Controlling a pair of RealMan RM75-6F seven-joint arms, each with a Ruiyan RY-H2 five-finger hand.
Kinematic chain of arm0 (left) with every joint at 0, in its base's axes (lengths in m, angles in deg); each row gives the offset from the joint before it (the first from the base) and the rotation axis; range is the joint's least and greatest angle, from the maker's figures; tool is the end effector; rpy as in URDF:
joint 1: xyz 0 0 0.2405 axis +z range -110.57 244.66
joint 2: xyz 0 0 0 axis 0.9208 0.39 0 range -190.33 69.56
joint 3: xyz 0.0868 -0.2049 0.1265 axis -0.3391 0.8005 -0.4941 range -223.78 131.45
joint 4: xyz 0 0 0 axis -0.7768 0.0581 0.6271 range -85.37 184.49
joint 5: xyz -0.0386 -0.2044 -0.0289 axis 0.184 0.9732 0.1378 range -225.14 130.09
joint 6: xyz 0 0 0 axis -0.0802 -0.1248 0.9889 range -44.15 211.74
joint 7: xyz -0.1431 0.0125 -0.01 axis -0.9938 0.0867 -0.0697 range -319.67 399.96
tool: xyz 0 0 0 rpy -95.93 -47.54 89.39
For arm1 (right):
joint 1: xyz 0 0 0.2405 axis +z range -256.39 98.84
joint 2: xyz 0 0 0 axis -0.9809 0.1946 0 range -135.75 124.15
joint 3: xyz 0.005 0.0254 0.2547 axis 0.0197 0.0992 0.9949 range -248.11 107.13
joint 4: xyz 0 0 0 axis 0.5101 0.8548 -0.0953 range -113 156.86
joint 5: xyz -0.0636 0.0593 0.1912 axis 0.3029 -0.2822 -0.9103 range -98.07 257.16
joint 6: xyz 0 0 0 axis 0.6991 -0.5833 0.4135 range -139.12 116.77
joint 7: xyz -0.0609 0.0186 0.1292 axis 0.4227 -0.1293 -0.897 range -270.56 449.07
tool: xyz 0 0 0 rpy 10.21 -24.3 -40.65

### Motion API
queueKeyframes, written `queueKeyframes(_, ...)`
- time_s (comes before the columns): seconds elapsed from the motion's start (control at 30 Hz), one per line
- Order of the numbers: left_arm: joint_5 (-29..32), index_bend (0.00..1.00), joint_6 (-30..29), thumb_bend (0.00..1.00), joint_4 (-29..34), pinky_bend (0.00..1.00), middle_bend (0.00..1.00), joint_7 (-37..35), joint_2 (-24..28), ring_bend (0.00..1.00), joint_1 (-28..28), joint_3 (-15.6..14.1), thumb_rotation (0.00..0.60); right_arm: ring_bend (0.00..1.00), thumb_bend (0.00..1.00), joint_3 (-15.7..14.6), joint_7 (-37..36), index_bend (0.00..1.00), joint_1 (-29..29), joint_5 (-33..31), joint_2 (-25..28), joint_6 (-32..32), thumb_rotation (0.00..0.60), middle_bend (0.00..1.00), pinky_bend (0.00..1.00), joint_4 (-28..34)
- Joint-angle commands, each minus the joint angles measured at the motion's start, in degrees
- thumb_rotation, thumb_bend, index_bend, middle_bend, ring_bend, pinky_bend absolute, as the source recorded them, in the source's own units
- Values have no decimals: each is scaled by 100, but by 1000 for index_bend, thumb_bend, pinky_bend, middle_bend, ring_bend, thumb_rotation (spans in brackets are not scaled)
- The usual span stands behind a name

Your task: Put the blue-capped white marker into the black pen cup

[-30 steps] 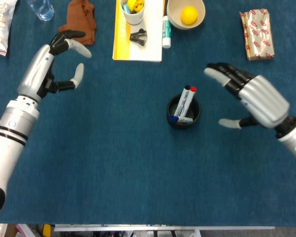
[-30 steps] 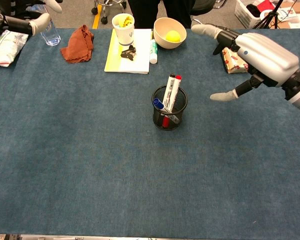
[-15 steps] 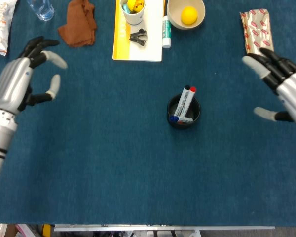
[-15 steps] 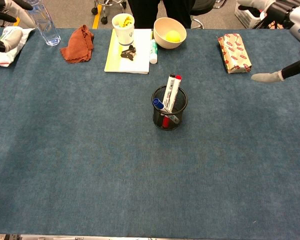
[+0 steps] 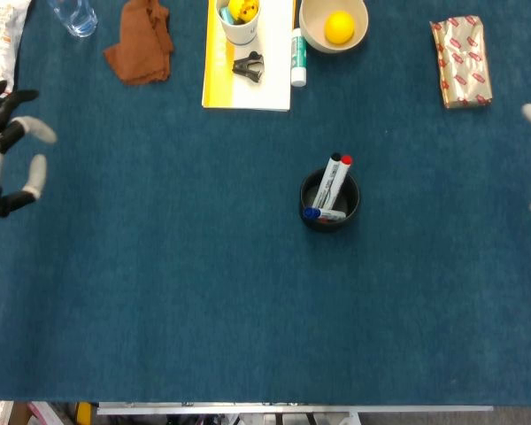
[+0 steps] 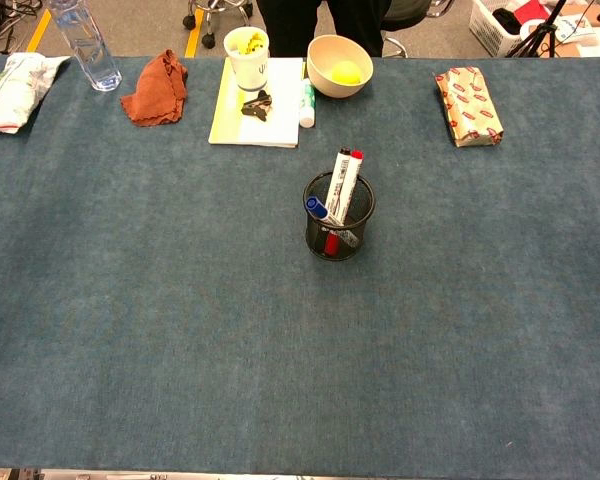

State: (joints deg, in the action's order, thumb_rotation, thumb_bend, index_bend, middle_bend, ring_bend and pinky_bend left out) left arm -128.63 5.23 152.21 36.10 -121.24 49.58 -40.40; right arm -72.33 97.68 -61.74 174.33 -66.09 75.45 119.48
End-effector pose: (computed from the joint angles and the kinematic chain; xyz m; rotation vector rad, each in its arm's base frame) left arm -0.2420 0.2466 0.1559 -1.4462 -1.0101 -1.1431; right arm -0.2430 -0.2170 0.1566 1.6842 -0.6163 1.0150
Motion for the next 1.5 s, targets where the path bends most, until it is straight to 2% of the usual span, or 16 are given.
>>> queueKeyframes(0.03,-198,415,-295,497,-288,170,172,215,-85,68,216,-143,600,86,0,-71,66,0,-206,-121,98,74,600,179,291,34)
queueKeyframes(0.33,-487,419,-793,497,-806,170,172,343,-164,68,635,-360,600,86,0,-95,119,0,-721,-97,117,533,600,179,291,43)
queueKeyframes(0.53,-621,420,-1085,496,-1245,170,172,509,-251,68,793,-345,600,86,0,-22,166,0,-920,-77,72,715,600,179,291,129)
queueKeyframes(0.97,-569,421,-1052,497,-1311,170,171,413,-206,67,911,-311,600,86,0,47,86,0,-1246,-77,133,869,600,181,291,139)
queueKeyframes(1.5,-571,421,-942,496,-1393,170,168,441,-219,67,949,-296,600,86,0,187,-71,0,-1160,-41,-26,503,600,182,291,67)
